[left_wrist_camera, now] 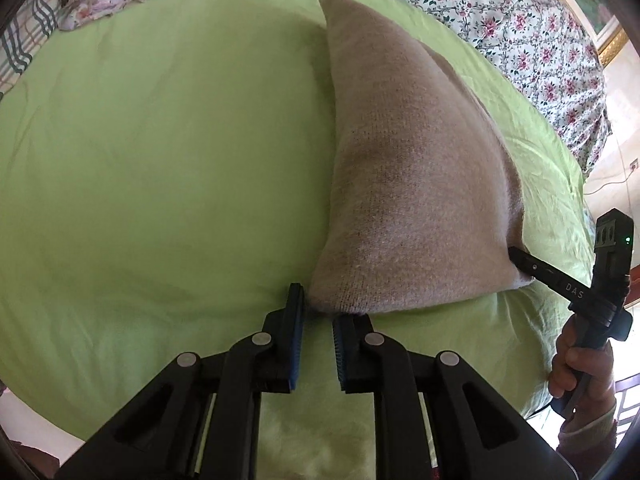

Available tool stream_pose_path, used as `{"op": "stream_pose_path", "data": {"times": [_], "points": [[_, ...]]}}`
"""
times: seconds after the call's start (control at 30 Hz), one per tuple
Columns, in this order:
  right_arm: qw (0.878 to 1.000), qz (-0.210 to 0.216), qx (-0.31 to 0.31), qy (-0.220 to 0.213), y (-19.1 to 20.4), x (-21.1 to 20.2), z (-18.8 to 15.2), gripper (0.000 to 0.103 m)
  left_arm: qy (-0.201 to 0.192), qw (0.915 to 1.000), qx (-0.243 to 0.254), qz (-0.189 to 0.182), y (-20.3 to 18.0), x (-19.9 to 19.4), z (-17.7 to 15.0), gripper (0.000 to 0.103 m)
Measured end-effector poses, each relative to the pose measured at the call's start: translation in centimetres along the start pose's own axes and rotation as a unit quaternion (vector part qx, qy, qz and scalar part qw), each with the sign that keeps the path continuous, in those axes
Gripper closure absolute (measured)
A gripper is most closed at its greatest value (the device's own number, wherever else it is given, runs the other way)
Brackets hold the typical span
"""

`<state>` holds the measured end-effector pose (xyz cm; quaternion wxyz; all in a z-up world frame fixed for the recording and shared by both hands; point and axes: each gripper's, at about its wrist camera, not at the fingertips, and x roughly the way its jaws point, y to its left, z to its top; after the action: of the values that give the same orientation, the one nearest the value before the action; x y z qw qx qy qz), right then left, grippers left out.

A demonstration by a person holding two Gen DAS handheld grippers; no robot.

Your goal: Fold small clothes

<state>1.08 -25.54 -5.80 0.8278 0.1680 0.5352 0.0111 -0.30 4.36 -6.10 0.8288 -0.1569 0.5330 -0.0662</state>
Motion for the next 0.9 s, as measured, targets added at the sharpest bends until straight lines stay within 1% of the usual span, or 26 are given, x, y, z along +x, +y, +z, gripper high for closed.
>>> {"op": "stream_pose_path", "data": {"times": [0.13, 0.17, 0.2, 0.23, 0.3, 0.37, 0.43, 0.53, 0.57, 0.6, 0.63, 0.7, 0.73, 0.8, 0.9], "points": [[1.0, -0.007, 0.006, 0.001, -0.2, 0.1, 0.1, 0.096, 0.004, 0.9999, -0.005, -0.01, 0.3, 0.1, 0.0, 0.088], [1.0, -0.009, 0.01, 0.0, -0.5, 0.0, 0.2, 0.091, 0.007, 0.9999, -0.002, -0.012, 0.2, 0.1, 0.1, 0.088], [1.0, -0.016, 0.019, -0.002, -0.8, -0.2, 0.1, 0.082, 0.011, 0.9998, 0.007, -0.015, 0.1, 0.2, 0.3, 0.088], [1.0, -0.014, 0.027, -0.001, -1.1, -0.4, 0.0, 0.08, 0.014, 0.9996, 0.015, -0.017, 0.0, 0.0, 0.2, 0.088], [0.999, -0.01, 0.04, 0.001, -1.6, -1.3, -0.2, 0.08, 0.019, 0.9989, 0.032, -0.028, 0.1, -0.8, -0.3, 0.09], [0.999, -0.019, 0.037, -0.004, -1.5, -2.6, -0.3, 0.08, 0.02, 0.9975, 0.055, -0.04, 0.4, -1.9, -0.9, 0.091], [0.998, -0.032, 0.041, -0.019, -1.8, -4.2, -0.1, 0.08, 0.019, 0.9956, 0.065, -0.065, 0.8, -3.1, -1.2, 0.091], [0.996, -0.029, 0.053, -0.059, -2.2, -6.6, 1.0, 0.077, 0.009, 0.9935, 0.067, -0.092, 1.1, -4.7, -0.8, 0.091], [0.995, -0.023, 0.057, -0.074, -2.2, -7.3, 1.5, 0.077, 0.006, 0.993, 0.066, -0.098, 1.1, -5.0, -0.3, 0.091], [0.994, -0.008, 0.061, -0.09, -2.0, -7.8, 2.3, 0.077, -0.001, 0.9926, 0.063, -0.104, 1.0, -5.3, 0.5, 0.091], [0.993, 0.002, 0.06, -0.098, -1.8, -8.0, 3.1, 0.077, -0.009, 0.992, 0.061, -0.11, 0.9, -5.6, 1.1, 0.091], [0.992, 0.02, 0.049, -0.112, -0.4, -7.9, 4.9, 0.077, -0.027, 0.9908, 0.058, -0.119, 0.4, -5.8, 3.3, 0.09], [0.992, 0.029, 0.042, -0.113, 0.2, -7.6, 5.9, 0.077, -0.034, 0.9903, 0.054, -0.124, 0.1, -5.7, 4.5, 0.09], [0.992, 0.05, 0.029, -0.113, 1.6, -6.3, 8.1, 0.077, -0.051, 0.9867, 0.048, -0.146, -0.6, -5.6, 7.2, 0.086], [0.993, 0.066, 0.02, -0.095, 2.8, -3.6, 10.7, 0.077, -0.078, 0.9855, 0.055, -0.14, -2.1, -4.8, 11.2, 0.086]]}}
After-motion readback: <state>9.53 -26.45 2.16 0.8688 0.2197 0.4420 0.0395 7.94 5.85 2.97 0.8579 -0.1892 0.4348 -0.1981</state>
